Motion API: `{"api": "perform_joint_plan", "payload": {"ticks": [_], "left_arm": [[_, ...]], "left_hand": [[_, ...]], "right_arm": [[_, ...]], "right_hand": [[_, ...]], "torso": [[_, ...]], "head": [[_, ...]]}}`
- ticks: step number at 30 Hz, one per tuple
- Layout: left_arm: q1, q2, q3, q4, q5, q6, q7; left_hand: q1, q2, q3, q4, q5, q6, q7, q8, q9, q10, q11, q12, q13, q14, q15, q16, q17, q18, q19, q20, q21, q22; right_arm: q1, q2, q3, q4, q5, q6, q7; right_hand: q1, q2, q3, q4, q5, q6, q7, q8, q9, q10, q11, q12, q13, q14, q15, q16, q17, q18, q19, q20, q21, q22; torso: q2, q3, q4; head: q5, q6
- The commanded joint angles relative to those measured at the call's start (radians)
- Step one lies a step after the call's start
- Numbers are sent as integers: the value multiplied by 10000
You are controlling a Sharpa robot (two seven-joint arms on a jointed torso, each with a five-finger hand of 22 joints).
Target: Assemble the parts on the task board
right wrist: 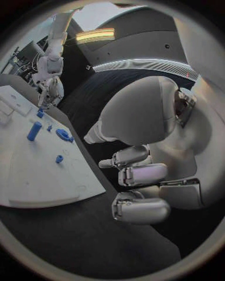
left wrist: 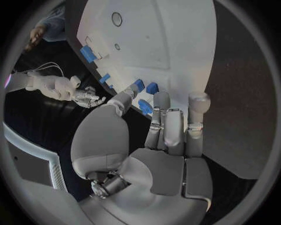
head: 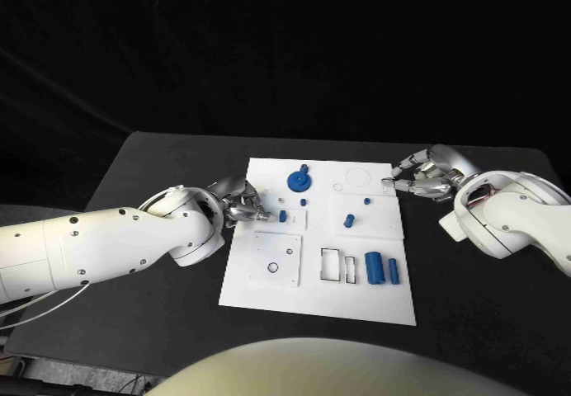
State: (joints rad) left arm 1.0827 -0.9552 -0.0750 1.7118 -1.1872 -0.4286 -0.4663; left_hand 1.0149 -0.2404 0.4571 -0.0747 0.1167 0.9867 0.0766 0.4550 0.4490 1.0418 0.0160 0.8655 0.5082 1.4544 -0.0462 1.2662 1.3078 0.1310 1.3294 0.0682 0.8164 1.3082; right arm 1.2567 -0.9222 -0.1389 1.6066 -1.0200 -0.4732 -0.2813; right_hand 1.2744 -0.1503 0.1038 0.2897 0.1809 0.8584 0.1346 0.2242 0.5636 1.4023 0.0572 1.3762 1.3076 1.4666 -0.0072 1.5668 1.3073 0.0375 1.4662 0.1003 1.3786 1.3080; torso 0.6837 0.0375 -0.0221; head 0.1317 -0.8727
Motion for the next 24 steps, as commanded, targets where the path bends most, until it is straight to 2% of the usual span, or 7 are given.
{"api": "perform_joint_plan", "payload": {"ticks": [1, 3, 4, 16, 24], "left_arm": [[-6, 40, 2, -11, -3, 115, -36], [-6, 50, 2, -29, -1, 102, -53], [-6, 53, 2, -34, -1, 99, -58], [-6, 127, 6, -116, 16, 104, -144], [-5, 158, 8, -152, 73, 402, -231]], "left_hand": [[21, 121, -96, 56, 257, 88, -4, 28, 41, -49, -64, 85, 29, 65, 12, 64, 714, -114, 49, -29, 72, 402], [88, 110, -258, 191, 877, 108, -26, 42, 108, -64, -78, 139, 50, 52, -2, 83, 722, -118, 31, -40, 99, 491], [137, 126, -321, 270, 1071, 119, -35, 46, 133, -61, -89, 158, 55, 52, -8, 99, 730, -118, 28, -47, 113, 527], [385, 313, -354, 469, 1184, 201, -96, 89, 202, -16, -132, 218, 73, 66, -37, 156, 759, -123, 39, -66, 174, 614], [498, 291, -383, 504, 1222, 210, -106, 98, 224, -11, -143, 235, 80, 54, -47, 135, 744, -118, 24, -75, 144, 629]], "right_arm": [[-7, 9, -1, 20, -42, 25, 73], [-7, 8, -1, 21, -42, 26, 71], [-7, 8, -1, 22, -42, 26, 70], [-7, 11, -1, 22, -42, 36, 64], [-7, 12, -1, 20, -42, 42, 61]], "right_hand": [[32, 13, -62, -5, 77, -25, 8, 40, 16, -67, -7, -15, 584, 1042, -46, 40, 2635, 69, 140, -56, -60, 1715], [32, 13, -62, -5, 77, -25, 8, 40, 16, -67, -7, -15, 584, 1042, -46, 40, 2635, 69, 140, -56, -60, 1715], [32, 13, -62, -5, 77, -25, 8, 40, 16, -67, -7, -15, 584, 1042, -46, 40, 2635, 69, 140, -56, -60, 1715], [38, 19, -58, -7, 80, -24, 7, 42, 17, -66, -7, -14, 584, 1042, -46, 40, 2635, 67, 146, -56, -48, 1721], [38, 19, -58, -7, 80, -24, 7, 42, 17, -66, -7, -14, 584, 1042, -46, 40, 2635, 67, 146, -56, -48, 1721]], "torso": [[-3, 2, 7], [-3, 1, 10], [-4, -1, 10], [-7, -6, 13], [-5, -3, 15]], "head": [[-10, 1], [-17, 1], [-20, 1], [-27, 1], [-31, 1]]}}
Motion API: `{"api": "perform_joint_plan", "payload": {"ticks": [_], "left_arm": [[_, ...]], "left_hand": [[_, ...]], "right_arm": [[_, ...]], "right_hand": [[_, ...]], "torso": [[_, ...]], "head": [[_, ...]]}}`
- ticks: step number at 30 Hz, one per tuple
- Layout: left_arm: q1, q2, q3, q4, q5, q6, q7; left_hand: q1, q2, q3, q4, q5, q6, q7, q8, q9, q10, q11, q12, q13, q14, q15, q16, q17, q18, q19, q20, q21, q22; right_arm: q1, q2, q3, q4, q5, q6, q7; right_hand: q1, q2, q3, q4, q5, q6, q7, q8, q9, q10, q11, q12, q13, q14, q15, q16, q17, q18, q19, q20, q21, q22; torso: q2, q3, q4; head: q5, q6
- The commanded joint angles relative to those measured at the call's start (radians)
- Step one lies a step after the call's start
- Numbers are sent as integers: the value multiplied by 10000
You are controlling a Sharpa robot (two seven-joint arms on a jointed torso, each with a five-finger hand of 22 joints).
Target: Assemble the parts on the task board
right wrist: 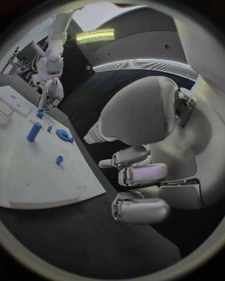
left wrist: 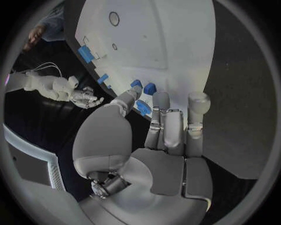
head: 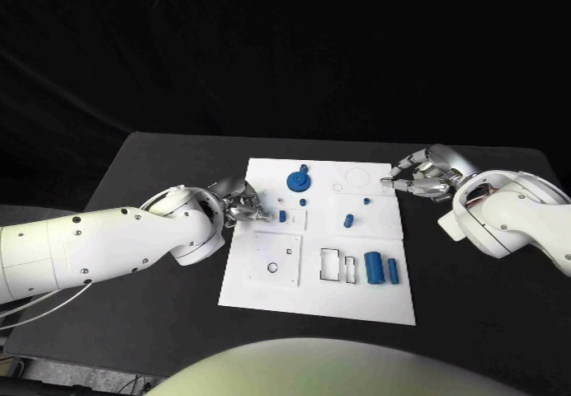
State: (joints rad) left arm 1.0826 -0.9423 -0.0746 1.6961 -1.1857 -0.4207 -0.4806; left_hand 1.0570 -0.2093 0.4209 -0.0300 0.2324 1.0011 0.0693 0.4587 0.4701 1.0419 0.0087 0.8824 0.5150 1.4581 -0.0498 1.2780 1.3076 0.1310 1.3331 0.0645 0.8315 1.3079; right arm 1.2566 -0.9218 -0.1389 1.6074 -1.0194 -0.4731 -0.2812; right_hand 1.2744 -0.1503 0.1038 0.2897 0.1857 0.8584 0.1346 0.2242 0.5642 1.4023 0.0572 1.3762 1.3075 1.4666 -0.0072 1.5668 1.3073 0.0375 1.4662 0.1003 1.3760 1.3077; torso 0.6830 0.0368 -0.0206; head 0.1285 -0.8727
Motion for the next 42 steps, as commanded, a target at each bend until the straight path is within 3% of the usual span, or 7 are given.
{"api": "perform_joint_plan", "payload": {"ticks": [1, 19, 32, 36, 42], "left_arm": [[-5, 34, 4, 2, 62, 351, -95], [-4, 158, 5, -80, 183, 276, -44], [-5, 126, 21, -18, 374, 72, 52], [-5, 112, 29, -21, 466, 88, 20], [-5, 104, 35, -41, 631, 96, -12]], "left_hand": [[98, -21, -24, 62, 70, 69, -36, 63, 18, -12, -71, 69, 13, 13, -11, 10, 741, -116, -20, -38, -25, 631], [732, 193, 83, 256, 345, 152, -104, 82, 94, 18, -115, 71, -3, 15, -43, 86, 781, -130, -23, -67, 47, 766], [838, 275, 107, 380, 312, 159, -109, 80, 111, 29, -118, 51, -20, 14, -46, 96, 784, -129, -30, -72, 33, 792], [642, 0, -229, 1011, 268, 83, -50, 39, 159, 22, -81, 45, -35, -20, -18, 62, 752, -135, -43, -53, 11, 872], [602, -186, -540, 1874, 636, 37, -31, 34, 244, 3, -68, 102, -15, -35, -3, 81, 744, -129, -51, -37, -37, 963]], "right_arm": [[-6, 8, 0, 12, -48, 41, 60], [-6, 5, 1, 19, -48, 44, 68], [-7, -1, 1, 14, -48, 56, 65], [-7, -1, 1, 13, -48, 61, 63], [-8, 2, 1, 10, -48, 62, 60]], "right_hand": [[38, 19, -58, -7, 32, -24, 7, 42, 11, -66, -7, -13, 585, 1042, -46, 40, 2635, 67, 146, -56, -22, 1724], [38, 19, -58, -7, 32, -24, 7, 42, 11, -66, -7, -13, 585, 1042, -46, 40, 2635, 67, 146, -56, -22, 1724], [38, 19, -58, -7, 32, -24, 7, 42, 11, -66, -7, -13, 585, 1042, -46, 40, 2635, 67, 146, -56, -22, 1724], [38, 19, -58, -7, 32, -24, 7, 42, 11, -66, -7, -13, 585, 1042, -46, 40, 2635, 67, 146, -56, -22, 1724], [38, 19, -58, -7, 32, -24, 7, 42, 11, -66, -7, -13, 585, 1042, -46, 40, 2635, 67, 146, -56, -22, 1724]], "torso": [[2, 5, 1], [6, 4, -3], [1, -5, 3], [0, -3, 6], [0, 1, 4]], "head": [[1, 1], [-15, 1], [-24, 1], [-26, 1], [-18, 1]]}}
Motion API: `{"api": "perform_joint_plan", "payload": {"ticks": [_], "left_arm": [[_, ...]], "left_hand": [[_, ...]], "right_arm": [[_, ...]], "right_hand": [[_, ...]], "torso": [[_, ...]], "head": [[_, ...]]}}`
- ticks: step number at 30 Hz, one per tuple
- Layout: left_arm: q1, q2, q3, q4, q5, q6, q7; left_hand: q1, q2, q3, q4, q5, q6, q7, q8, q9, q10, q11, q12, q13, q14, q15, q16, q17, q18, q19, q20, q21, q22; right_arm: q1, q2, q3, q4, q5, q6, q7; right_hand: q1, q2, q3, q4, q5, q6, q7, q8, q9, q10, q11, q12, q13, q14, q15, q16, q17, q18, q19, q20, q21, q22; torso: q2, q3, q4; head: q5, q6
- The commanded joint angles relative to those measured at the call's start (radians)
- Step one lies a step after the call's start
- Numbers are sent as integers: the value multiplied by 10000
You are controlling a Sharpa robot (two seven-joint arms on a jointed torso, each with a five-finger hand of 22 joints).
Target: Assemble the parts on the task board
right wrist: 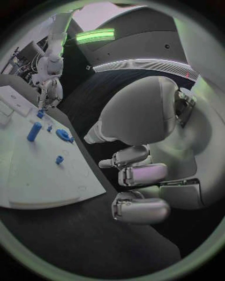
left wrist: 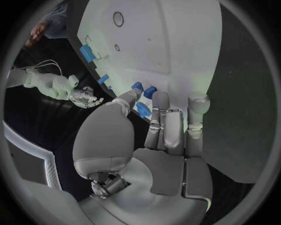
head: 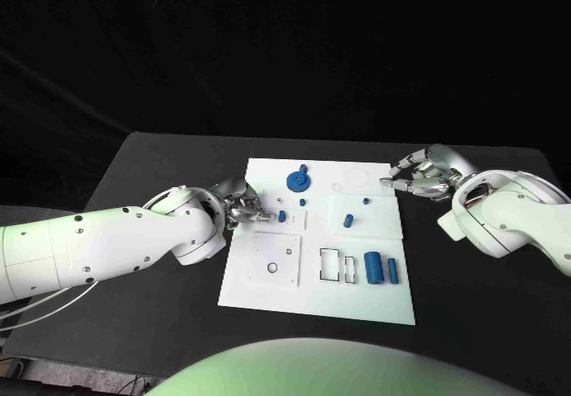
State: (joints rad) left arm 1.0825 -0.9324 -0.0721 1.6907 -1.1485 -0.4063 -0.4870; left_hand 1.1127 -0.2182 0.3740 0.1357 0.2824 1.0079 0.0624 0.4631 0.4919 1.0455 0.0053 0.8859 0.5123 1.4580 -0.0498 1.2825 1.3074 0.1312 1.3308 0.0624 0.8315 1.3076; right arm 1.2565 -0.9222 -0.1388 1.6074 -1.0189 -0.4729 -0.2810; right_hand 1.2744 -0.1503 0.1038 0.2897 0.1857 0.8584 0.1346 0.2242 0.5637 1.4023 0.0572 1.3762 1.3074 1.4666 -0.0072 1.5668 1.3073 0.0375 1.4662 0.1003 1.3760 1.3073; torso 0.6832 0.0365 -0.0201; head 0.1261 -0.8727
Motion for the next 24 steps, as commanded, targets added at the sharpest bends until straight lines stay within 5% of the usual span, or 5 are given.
{"api": "perform_joint_plan", "payload": {"ticks": [1, 13, 24], "left_arm": [[-5, 3, 10, 9, 275, -41, 44], [-4, 10, 11, -28, 361, 171, -105], [-4, 13, 11, -30, 406, 78, -99]], "left_hand": [[63, -110, -93, 282, 163, -36, 40, -9, 34, -38, -33, 72, 14, -37, -3, 32, 742, -130, -28, -15, -40, 974], [204, -244, -333, 758, 64, -103, 72, -10, 97, -103, -4, 118, 37, -70, 22, 13, 717, -128, -41, 4, -94, 1012], [1797, 258, -81, 1128, 390, -79, -55, 157, 315, -91, -86, 173, 25, 5, -41, 245, 835, -141, 25, -40, -4, 1070]], "right_arm": [[-7, 7, 0, 9, -53, 60, 58], [-7, 8, 0, 7, -53, 57, 54], [-8, 1, 0, 7, -53, 57, 51]], "right_hand": [[38, 19, -58, -7, 32, -24, 8, 42, 16, -66, -8, -14, 587, 1042, -46, 40, 2635, 67, 146, -56, -22, 1729], [38, 19, -58, -7, 32, -24, 8, 42, 16, -66, -8, -14, 587, 1042, -46, 40, 2635, 67, 146, -56, -22, 1729], [51, 29, -53, -7, 38, -19, 5, 50, 19, -59, -11, -8, 590, 1042, -49, 40, 2635, 68, 147, -58, -32, 1731]], "torso": [[-2, 1, -2], [-5, 9, -8], [-5, 6, -7]], "head": [[3, 1], [-1, 1], [-9, 1]]}}
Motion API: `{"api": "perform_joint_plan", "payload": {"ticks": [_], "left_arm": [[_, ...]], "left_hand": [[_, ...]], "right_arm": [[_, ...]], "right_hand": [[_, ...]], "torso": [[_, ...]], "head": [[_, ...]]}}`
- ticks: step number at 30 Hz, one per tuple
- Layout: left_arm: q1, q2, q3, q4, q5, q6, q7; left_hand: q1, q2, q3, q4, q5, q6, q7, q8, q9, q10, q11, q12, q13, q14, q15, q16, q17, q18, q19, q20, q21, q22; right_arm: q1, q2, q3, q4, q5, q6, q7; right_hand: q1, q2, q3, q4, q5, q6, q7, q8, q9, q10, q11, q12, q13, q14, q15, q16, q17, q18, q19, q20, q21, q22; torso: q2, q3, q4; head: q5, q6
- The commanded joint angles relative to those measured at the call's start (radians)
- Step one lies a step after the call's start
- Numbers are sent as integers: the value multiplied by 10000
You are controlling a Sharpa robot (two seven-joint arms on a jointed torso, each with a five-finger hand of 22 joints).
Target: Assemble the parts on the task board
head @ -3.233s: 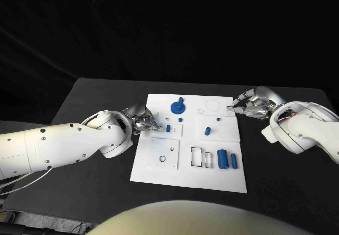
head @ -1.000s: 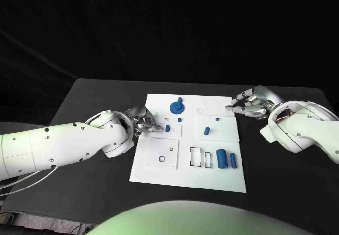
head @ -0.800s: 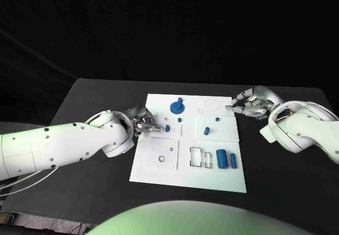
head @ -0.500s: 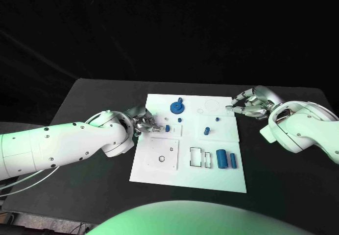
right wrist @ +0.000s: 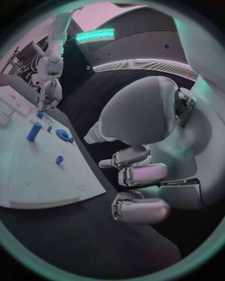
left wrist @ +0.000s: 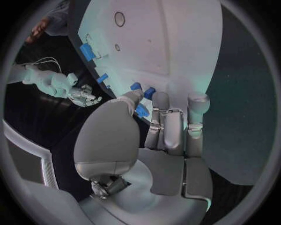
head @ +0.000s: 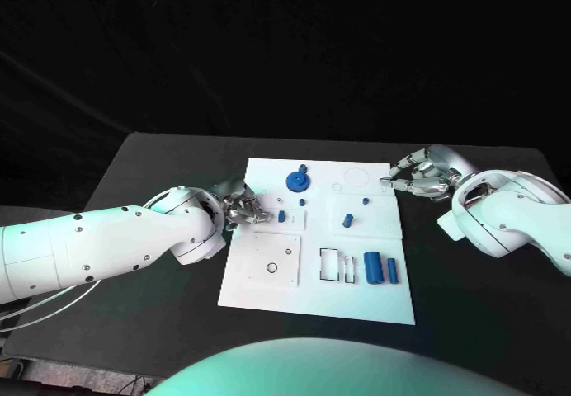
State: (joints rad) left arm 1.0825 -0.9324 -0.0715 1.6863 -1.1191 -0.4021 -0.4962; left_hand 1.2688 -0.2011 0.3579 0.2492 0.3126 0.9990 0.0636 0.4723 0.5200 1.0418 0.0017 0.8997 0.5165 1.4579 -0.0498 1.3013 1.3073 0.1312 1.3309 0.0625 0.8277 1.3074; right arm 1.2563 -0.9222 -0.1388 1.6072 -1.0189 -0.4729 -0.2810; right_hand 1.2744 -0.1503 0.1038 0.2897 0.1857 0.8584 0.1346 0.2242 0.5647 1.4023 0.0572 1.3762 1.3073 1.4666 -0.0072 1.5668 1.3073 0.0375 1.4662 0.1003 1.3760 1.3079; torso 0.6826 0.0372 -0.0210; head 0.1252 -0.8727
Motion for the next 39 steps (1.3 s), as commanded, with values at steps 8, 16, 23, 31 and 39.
{"api": "perform_joint_plan", "payload": {"ticks": [8, 16, 23, 31, 39], "left_arm": [[-4, 10, 5, 13, 373, -75, 131], [-4, 3, 6, 5, 664, -67, 217], [-3, -20, 8, 12, 1061, -68, 343], [10, -97, 49, 67, 1741, 67, 392], [235, -165, 158, 61, 2713, 442, 304]], "left_hand": [[920, 347, 312, -121, 348, -49, -118, 190, 172, -9, -84, -30, -83, 46, -68, 178, 908, -157, 55, -70, 127, 1097], [1045, 354, 354, -153, 477, -40, -137, 251, 226, 31, -95, -48, -104, 54, -72, 206, 926, -167, 70, -75, 187, 1110], [1477, 429, 804, -386, 97, -160, -96, 447, 441, 236, -85, -198, -243, 92, -70, 308, 987, -175, 60, -85, 237, 1121], [622, -92, 3745, -1342, -2461, -157, -23, 737, 745, 432, -41, -206, -292, 223, -40, 679, 1203, -201, 48, -53, 645, 1166], [-163, -239, 4800, -2173, -2622, -91, 9, 882, 854, 463, -44, -124, -258, 280, -38, 880, 1321, -202, -38, -62, 829, 1168]], "right_arm": [[-7, -4, 0, 7, -53, 61, 49], [-7, -7, 0, 7, -53, 65, 48], [-8, -10, 0, 5, -53, 74, 47], [-8, -8, 0, -8, -53, 95, 39], [-8, 16, 0, -32, -53, 124, 26]], "right_hand": [[59, 34, -48, -10, 47, -17, 4, 51, 9, -52, -11, 0, 598, 1042, -50, 40, 2635, 68, 147, -58, -33, 1725], [68, 38, -43, -13, 64, -15, 3, 53, 10, -51, -12, 1, 598, 1042, -50, 40, 2635, 69, 147, -59, -35, 1725], [76, 43, -36, -15, 99, -13, 1, 55, 10, -53, -13, -2, 595, 1042, -51, 40, 2635, 67, 151, -59, -29, 1729], [81, 44, -33, -15, 122, -12, 1, 56, 11, -53, -13, -1, 596, 1042, -52, 40, 2635, 70, 145, -60, -43, 1724], [81, 44, -33, -15, 122, -12, 1, 56, 11, -53, -13, -1, 596, 1042, -52, 40, 2635, 70, 145, -60, -43, 1724]], "torso": [[1, -2, 5], [1, -2, 4], [0, 0, 6], [-2, -4, -2], [1, 0, -2]], "head": [[-1, 1], [10, 1], [16, 1], [19, 1], [29, 1]]}}
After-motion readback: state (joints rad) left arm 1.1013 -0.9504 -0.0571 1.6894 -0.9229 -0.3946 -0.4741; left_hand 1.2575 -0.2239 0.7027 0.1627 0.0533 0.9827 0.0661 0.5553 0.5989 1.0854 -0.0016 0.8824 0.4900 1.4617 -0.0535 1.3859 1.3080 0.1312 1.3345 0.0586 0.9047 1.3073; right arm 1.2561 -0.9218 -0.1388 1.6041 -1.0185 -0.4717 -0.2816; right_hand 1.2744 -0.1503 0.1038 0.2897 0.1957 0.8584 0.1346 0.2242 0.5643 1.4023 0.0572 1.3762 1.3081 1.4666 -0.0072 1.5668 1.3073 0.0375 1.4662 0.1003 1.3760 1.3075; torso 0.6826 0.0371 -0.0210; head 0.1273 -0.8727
